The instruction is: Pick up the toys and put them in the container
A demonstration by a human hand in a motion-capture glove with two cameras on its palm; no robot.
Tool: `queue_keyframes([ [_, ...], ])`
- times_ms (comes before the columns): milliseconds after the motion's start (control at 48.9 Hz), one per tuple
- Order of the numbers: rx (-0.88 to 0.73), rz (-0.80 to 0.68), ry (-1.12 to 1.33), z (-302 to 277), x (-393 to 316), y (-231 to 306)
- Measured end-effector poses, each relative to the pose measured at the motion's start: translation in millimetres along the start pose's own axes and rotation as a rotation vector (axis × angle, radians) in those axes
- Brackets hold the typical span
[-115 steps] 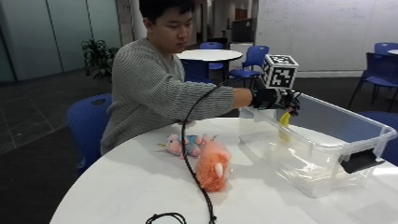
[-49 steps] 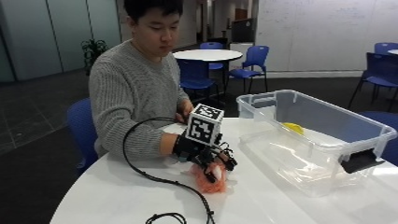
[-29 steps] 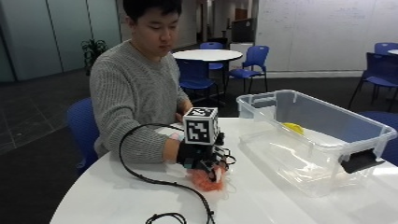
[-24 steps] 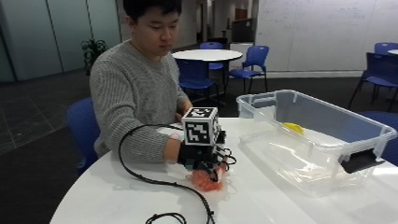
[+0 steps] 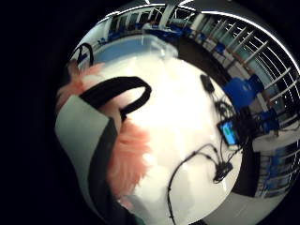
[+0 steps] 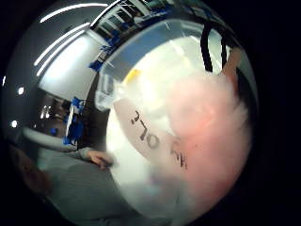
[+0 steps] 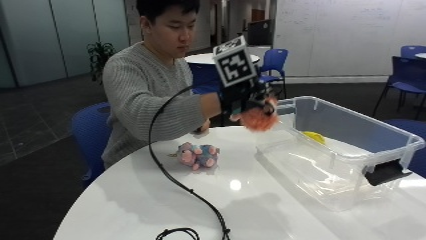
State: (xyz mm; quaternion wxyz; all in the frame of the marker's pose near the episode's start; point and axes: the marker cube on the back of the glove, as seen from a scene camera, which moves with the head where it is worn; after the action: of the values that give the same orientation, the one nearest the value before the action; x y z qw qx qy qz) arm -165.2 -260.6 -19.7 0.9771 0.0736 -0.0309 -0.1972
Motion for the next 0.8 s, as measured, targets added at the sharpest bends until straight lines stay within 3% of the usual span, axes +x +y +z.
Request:
queue_keyframes([
  [184,0.030,0.073,0.036,-24,-22,-73],
  [368,-0.035,0.062,0.090,22,-47,-119],
  [573,-0.136,0.150,0.074,96,-73,-184],
  [798,-0.197,0.183,0.065,119,-71,-194],
])
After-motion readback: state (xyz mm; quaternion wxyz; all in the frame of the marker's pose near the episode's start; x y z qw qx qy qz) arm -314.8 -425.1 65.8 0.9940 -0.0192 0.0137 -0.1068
